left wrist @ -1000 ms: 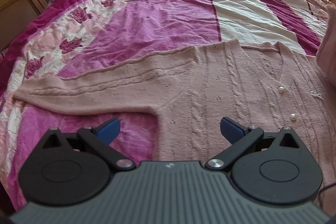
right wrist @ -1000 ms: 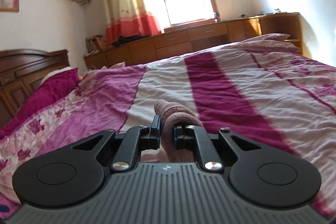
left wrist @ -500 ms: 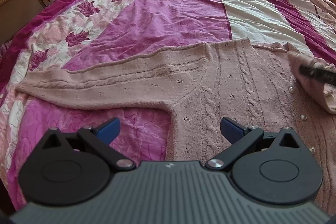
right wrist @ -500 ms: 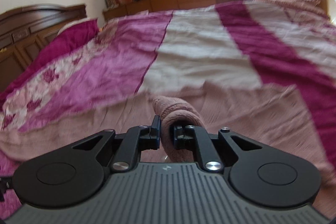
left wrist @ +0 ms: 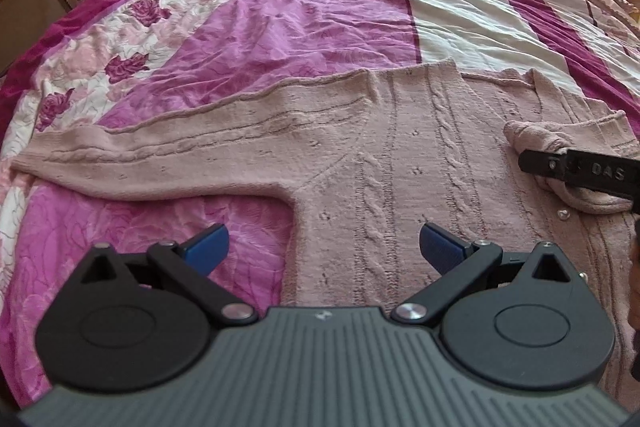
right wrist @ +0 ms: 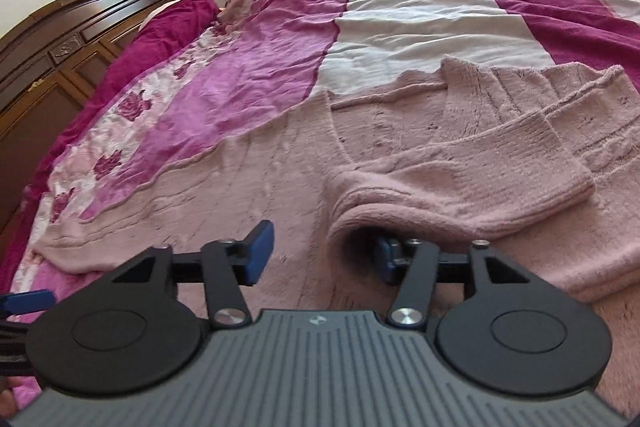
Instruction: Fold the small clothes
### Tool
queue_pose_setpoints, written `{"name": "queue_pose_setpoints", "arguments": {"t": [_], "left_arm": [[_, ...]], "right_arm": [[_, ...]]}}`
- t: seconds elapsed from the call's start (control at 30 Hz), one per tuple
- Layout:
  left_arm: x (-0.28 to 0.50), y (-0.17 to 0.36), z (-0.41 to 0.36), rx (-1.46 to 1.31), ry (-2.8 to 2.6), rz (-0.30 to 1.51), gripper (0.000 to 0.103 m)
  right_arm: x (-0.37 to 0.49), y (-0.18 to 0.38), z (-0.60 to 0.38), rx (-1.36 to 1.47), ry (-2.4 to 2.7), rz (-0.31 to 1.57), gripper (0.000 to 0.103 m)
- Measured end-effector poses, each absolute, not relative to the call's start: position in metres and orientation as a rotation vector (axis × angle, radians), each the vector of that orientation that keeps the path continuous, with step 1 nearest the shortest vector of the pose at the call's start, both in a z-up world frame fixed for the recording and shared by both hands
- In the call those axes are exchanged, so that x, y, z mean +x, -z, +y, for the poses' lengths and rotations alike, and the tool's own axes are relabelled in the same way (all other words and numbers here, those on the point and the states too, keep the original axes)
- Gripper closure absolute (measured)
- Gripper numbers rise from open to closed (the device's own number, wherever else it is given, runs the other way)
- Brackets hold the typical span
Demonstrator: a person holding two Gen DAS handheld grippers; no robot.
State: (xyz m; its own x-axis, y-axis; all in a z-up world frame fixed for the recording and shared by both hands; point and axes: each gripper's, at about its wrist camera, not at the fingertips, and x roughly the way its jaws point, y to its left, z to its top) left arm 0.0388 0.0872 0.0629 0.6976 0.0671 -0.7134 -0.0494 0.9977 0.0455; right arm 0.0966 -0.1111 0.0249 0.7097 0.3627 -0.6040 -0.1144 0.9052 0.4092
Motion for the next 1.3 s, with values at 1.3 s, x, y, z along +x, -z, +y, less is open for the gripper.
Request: {"name": "queue_pose_setpoints", "arguments": {"t": [1.3], "left_arm": [[0.087,-0.048,-0.126,0.335,0.24,0.709,0.0]], "right_arm": [[0.035,-0.015,-0.295,0.322,0.058,0.594,0.033]]}}
